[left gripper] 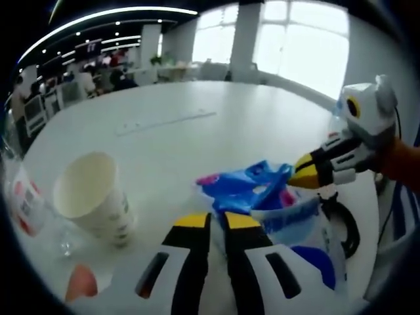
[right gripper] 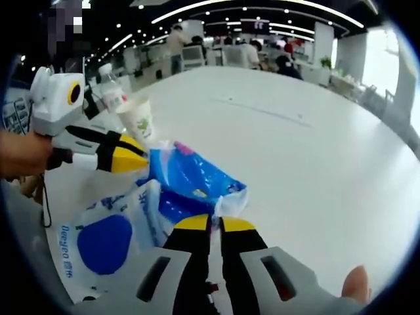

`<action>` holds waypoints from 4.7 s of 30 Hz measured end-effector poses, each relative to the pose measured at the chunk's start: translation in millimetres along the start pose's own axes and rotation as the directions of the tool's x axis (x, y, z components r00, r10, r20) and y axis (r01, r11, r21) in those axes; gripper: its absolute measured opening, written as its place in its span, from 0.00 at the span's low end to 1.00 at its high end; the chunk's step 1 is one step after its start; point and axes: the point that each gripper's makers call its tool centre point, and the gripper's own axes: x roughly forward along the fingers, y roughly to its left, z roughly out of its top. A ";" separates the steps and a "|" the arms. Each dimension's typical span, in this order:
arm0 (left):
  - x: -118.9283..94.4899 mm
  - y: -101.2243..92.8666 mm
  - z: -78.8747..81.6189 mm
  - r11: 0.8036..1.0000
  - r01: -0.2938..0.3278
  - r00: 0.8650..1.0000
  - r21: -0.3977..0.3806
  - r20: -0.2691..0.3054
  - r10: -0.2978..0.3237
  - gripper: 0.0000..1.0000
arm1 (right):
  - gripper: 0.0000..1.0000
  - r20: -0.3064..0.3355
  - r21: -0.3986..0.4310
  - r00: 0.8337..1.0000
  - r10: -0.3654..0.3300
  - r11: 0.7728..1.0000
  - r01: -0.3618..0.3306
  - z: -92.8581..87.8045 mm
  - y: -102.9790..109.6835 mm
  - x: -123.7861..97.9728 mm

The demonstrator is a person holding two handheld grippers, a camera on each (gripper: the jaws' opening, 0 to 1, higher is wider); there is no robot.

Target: Arrange the tabletop items into an orderly group along one side of the table until the central work area is clear of visible clutter.

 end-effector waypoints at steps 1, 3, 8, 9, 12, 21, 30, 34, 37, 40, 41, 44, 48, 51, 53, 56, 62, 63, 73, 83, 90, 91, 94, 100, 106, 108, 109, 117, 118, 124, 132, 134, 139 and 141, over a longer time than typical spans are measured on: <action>0.4 0.4 0.5 1.000 -0.002 1.000 0.001 0.000 0.002 0.05 | 0.06 0.001 -0.001 1.000 -0.001 1.000 0.001 0.2 -0.4 0.0; 1.0 1.4 3.7 1.000 -0.006 1.000 0.006 0.004 0.006 0.04 | 0.06 0.005 -0.005 1.000 -0.008 1.000 0.008 1.5 -3.2 0.0; 2.1 3.5 10.6 1.000 -0.011 1.000 0.016 0.013 0.011 0.04 | 0.05 0.014 -0.001 1.000 -0.017 1.000 0.017 5.0 -11.2 -1.5; 3.1 4.2 12.6 1.000 -0.012 1.000 0.015 0.014 0.012 0.03 | 0.05 0.015 -0.002 1.000 -0.019 1.000 0.019 5.7 -12.4 -1.9; 3.8 3.3 19.0 1.000 -0.013 1.000 0.017 0.027 0.013 0.03 | 0.05 0.026 -0.001 0.999 -0.029 1.000 0.029 10.7 -19.1 -4.0; 9.9 -4.3 39.7 1.000 -0.006 0.998 0.023 0.057 0.005 0.02 | 0.05 0.044 0.004 0.998 -0.055 0.998 0.055 16.5 -37.8 -13.2; 19.3 -22.5 52.4 0.999 0.015 0.997 0.039 0.072 -0.018 0.01 | 0.05 0.053 0.009 0.995 -0.088 0.996 0.088 15.5 -58.0 -27.2; 24.3 -28.5 59.2 0.999 0.020 0.996 0.050 0.086 -0.024 0.01 | 0.05 0.061 0.011 0.992 -0.106 0.994 0.105 16.3 -66.9 -33.4; 29.0 -31.8 65.2 0.998 0.023 0.995 0.053 0.098 -0.028 0.00 | 0.05 0.063 0.017 0.991 -0.121 0.993 0.120 15.9 -73.6 -37.1; 33.7 -36.5 69.5 0.998 0.030 0.995 0.057 0.097 -0.035 0.00 | 0.05 0.068 0.023 0.989 -0.132 0.991 0.131 15.6 -80.3 -39.9; 35.8 -38.7 70.7 0.998 0.032 0.995 0.059 0.097 -0.038 0.00 | 0.05 0.069 0.027 0.988 -0.135 0.991 0.134 15.5 -82.0 -40.7; 39.2 -42.6 75.3 0.997 0.036 0.994 0.064 0.101 -0.043 0.00 | 0.04 0.070 0.036 0.987 -0.145 0.989 0.142 14.2 -89.0 -43.8; 44.7 -48.1 79.0 0.996 0.045 0.994 0.071 0.098 -0.052 0.00 | 0.04 0.074 0.045 0.985 -0.157 0.987 0.154 13.2 -96.9 -48.6; 48.2 -52.4 81.3 0.996 0.051 0.994 0.075 0.097 -0.058 0.00 | 0.04 0.079 0.052 0.983 -0.166 0.985 0.163 12.9 -103.4 -52.8; 52.4 -58.9 83.8 0.995 0.061 0.993 0.084 0.094 -0.069 0.00 | 0.04 0.078 0.055 0.981 -0.176 0.984 0.172 11.4 -110.5 -56.8; 58.1 -68.3 88.2 0.994 0.072 0.992 0.088 0.095 -0.080 0.00 | 0.04 0.074 0.053 0.979 -0.190 0.981 0.186 8.3 -120.1 -61.6; 72.9 -86.7 89.9 0.991 0.095 0.990 0.094 0.094 -0.104 0.00 | 0.04 0.062 0.059 0.974 -0.217 0.975 0.213 -0.3 -140.1 -72.0; 76.5 -89.0 88.3 0.991 0.098 0.990 0.092 0.091 -0.106 0.00 | 0.04 0.060 0.057 0.974 -0.218 0.975 0.215 -1.8 -142.3 -73.0; 93.1 -105.1 92.3 0.992 0.116 0.981 0.045 0.154 -0.122 0.00 | 0.04 0.043 0.040 0.970 -0.238 0.971 0.236 -13.9 -165.2 -78.0; 104.9 -115.1 100.5 0.991 0.131 0.967 0.005 0.221 -0.129 0.00 | 0.04 0.049 0.040 0.964 -0.260 0.965 0.258 -17.5 -181.4 -81.4; 110.5 -122.4 97.0 0.989 0.147 0.964 -0.018 0.226 -0.140 0.00 | 0.03 0.041 0.039 0.962 -0.270 0.963 0.268 -21.3 -190.2 -83.0; 110.8 -122.8 96.8 0.989 0.149 0.964 -0.020 0.227 -0.141 0.00 | 0.03 0.041 0.039 0.962 -0.270 0.962 0.269 -21.4 -190.7 -83.2; 115.1 -125.4 93.8 0.987 0.157 0.964 -0.030 0.224 -0.146 0.00 | 0.03 0.038 0.042 0.961 -0.275 0.961 0.273 -23.6 -195.9 -83.3; 123.1 -126.6 91.0 0.986 0.162 0.962 -0.050 0.229 -0.146 0.00 | 0.03 0.032 0.039 0.960 -0.277 0.960 0.276 -27.0 -200.1 -82.4; 127.7 -131.5 89.0 0.983 0.174 0.960 -0.060 0.234 -0.156 0.00 | 0.04 0.019 0.040 0.960 -0.280 0.959 0.280 -33.6 -206.3 -78.0; 129.9 -131.3 86.9 0.982 0.175 0.961 -0.066 0.230 -0.156 0.00 | 0.04 0.017 0.043 0.960 -0.281 0.959 0.280 -35.7 -208.8 -76.8; 130.8 -131.3 85.7 0.982 0.177 0.961 -0.068 0.226 -0.157 0.00 | 0.04 0.013 0.044 0.960 -0.281 0.959 0.280 -37.0 -209.4 -76.1; 133.2 -130.0 84.1 0.981 0.180 0.962 -0.072 0.221 -0.160 0.00 | 0.04 0.005 0.043 0.961 -0.276 0.960 0.276 -40.5 -211.3 -72.0; 133.6 -129.3 83.7 0.981 0.178 0.963 -0.073 0.219 -0.159 0.00 | 0.04 0.005 0.039 0.961 -0.275 0.961 0.275 -40.2 -211.0 -71.6; 133.4 -129.4 83.9 0.982 0.174 0.963 -0.078 0.221 -0.153 0.00 | 0.04 0.001 0.029 0.963 -0.271 0.962 0.271 -41.4 -210.7 -70.2; 132.9 -129.8 85.0 0.981 0.179 0.961 -0.079 0.225 -0.158 0.01 | 0.04 -0.003 0.021 0.962 -0.274 0.962 0.274 -45.2 -213.8 -69.8; 132.5 -127.9 84.9 0.982 0.173 0.963 -0.079 0.223 -0.151 0.02 | 0.04 -0.003 0.023 0.962 -0.275 0.961 0.275 -46.1 -215.3 -69.4; 132.2 -127.5 85.7 0.982 0.176 0.962 -0.072 0.222 -0.156 0.03 | 0.04 -0.001 0.028 0.960 -0.279 0.960 0.278 -46.4 -216.3 -69.1; 131.6 -127.9 85.9 0.982 0.177 0.962 -0.067 0.222 -0.158 0.04 | 0.05 -0.002 0.029 0.959 -0.282 0.959 0.282 -46.5 -217.2 -68.7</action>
